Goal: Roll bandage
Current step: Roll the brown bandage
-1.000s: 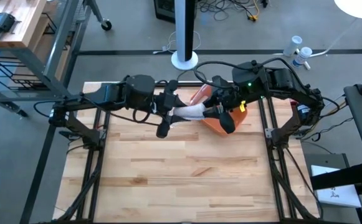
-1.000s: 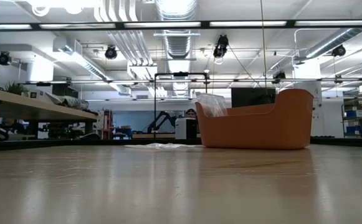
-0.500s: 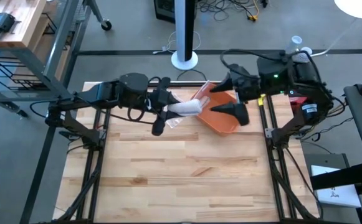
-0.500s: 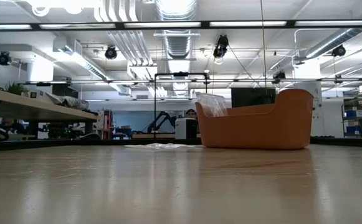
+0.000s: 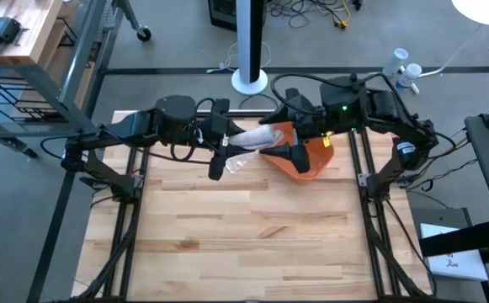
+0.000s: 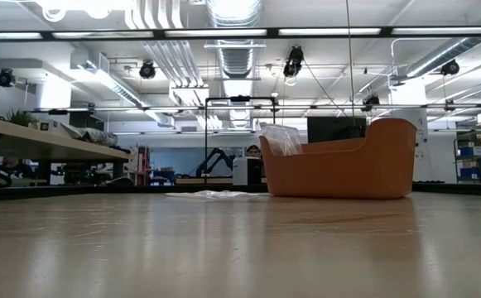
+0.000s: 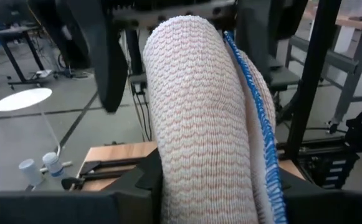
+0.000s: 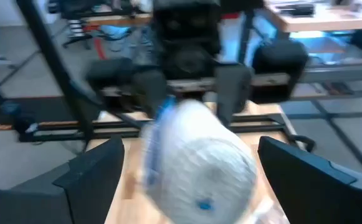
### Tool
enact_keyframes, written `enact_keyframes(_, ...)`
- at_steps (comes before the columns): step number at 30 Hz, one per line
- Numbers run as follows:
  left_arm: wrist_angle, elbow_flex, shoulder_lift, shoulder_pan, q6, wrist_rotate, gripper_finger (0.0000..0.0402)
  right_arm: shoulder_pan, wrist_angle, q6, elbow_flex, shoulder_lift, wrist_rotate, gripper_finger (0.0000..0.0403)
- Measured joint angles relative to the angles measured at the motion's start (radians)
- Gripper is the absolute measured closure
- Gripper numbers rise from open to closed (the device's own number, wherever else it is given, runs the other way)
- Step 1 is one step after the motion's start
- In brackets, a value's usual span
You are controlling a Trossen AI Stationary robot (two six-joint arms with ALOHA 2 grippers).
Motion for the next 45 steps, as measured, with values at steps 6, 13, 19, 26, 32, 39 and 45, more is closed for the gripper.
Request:
enact_keyframes(6,0.036,0.000,0.000,0.000,0.002,0.009,0.0274,0.001,0.003,0.036,-0.001,0.007,-0.001,0.0045)
enact_keyframes(13,0.064,-0.005,0.014,-0.003,0.003,0.034,0.0265,0.001,0.017,0.068,-0.001,0.015,-0.001,0.0108)
enact_keyframes(19,0.073,-0.006,0.016,-0.002,0.003,0.034,0.0246,0.001,0.048,0.101,0.000,0.022,-0.010,0.0197)
enact_keyframes(26,0.077,0.017,0.015,-0.003,-0.002,0.030,0.0210,0.001,0.058,0.106,0.001,0.024,-0.010,0.0279)
enact_keyframes(32,-0.064,0.136,-0.001,-0.002,0.017,-0.003,0.0178,0.000,0.072,0.065,0.001,-0.011,0.010,0.0273)
enact_keyframes(39,-0.277,0.332,-0.006,-0.002,0.056,-0.160,0.0159,0.000,-0.030,-0.043,0.006,-0.110,0.299,0.0280)
enact_keyframes(45,-0.432,0.349,-0.012,-0.001,0.052,-0.297,0.0170,-0.025,-0.405,0.092,0.000,-0.101,0.488,0.0278)
